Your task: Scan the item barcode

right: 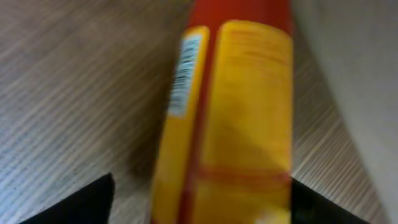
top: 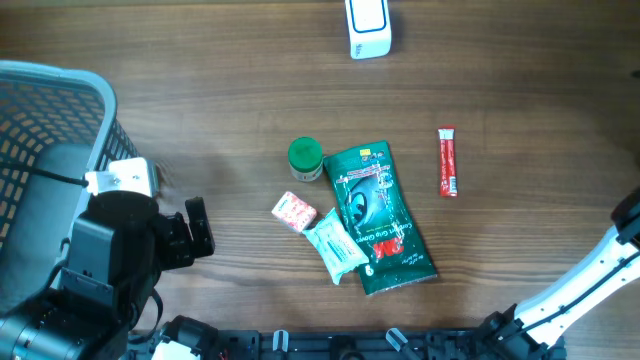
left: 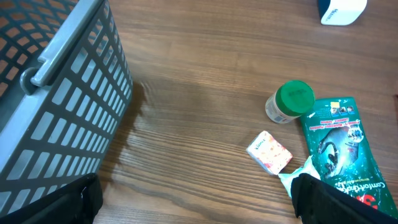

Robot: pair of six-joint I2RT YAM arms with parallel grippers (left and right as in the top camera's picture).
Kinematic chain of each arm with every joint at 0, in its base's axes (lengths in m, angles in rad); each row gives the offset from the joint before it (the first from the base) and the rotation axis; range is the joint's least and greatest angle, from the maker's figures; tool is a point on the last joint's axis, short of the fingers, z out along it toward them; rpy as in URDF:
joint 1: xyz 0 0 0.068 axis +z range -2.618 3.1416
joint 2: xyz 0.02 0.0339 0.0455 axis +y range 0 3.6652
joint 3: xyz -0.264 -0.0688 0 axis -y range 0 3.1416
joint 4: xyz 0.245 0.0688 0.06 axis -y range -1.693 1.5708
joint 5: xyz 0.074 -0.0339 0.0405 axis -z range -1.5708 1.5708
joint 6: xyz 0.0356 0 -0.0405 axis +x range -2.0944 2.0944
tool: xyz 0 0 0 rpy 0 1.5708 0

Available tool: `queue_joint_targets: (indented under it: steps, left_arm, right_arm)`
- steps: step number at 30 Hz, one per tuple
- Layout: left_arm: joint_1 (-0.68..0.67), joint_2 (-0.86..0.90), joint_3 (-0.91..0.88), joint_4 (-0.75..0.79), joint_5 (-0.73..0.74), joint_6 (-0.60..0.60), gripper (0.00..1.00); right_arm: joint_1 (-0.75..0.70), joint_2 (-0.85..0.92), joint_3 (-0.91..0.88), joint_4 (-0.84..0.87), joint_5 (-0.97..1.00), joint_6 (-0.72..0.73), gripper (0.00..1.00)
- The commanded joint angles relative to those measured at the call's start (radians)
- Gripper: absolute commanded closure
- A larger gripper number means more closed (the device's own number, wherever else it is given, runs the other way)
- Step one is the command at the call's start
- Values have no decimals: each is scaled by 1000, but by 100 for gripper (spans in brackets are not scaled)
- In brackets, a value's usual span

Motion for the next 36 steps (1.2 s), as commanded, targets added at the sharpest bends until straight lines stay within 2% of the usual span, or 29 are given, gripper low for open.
queue_joint_targets:
  steps: [1, 3, 7, 14, 18, 21, 25, 30, 33, 36]
  left_arm:
    - [4, 0, -2, 2, 5, -9, 0]
    - [4, 0, -2, 2, 5, -9, 0]
    - [4, 0, -2, 2, 5, -9, 0]
    - [4, 0, -2, 2, 5, -9, 0]
    - [4, 0, -2, 2, 5, -9, 0]
    - [4, 0, -2, 2, 5, -9, 0]
    - [4, 0, -2, 2, 5, -9, 0]
    - [4, 0, -2, 2, 5, -9, 0]
    - [4, 0, -2, 2, 5, -9, 0]
    - [4, 0, -2, 2, 5, -9, 0]
  right_arm:
    - [10, -9, 17, -40, -130, 114, 0]
    - [29, -34, 17, -60, -168, 184, 0]
    - [138, -194, 18, -142, -298, 269, 0]
    - [377, -528, 18, -284, -319, 435, 0]
    - [544, -582, 16, -368, -536, 390, 0]
    - [638, -561, -38, -441, -538, 346, 6]
    - [708, -557, -291, -354, -536, 211, 10]
    - [713, -557, -627, -111, -582, 204, 15]
    - [715, -555, -739, 31, -706, 187, 22]
    - [715, -536, -804, 157, -682, 194, 28]
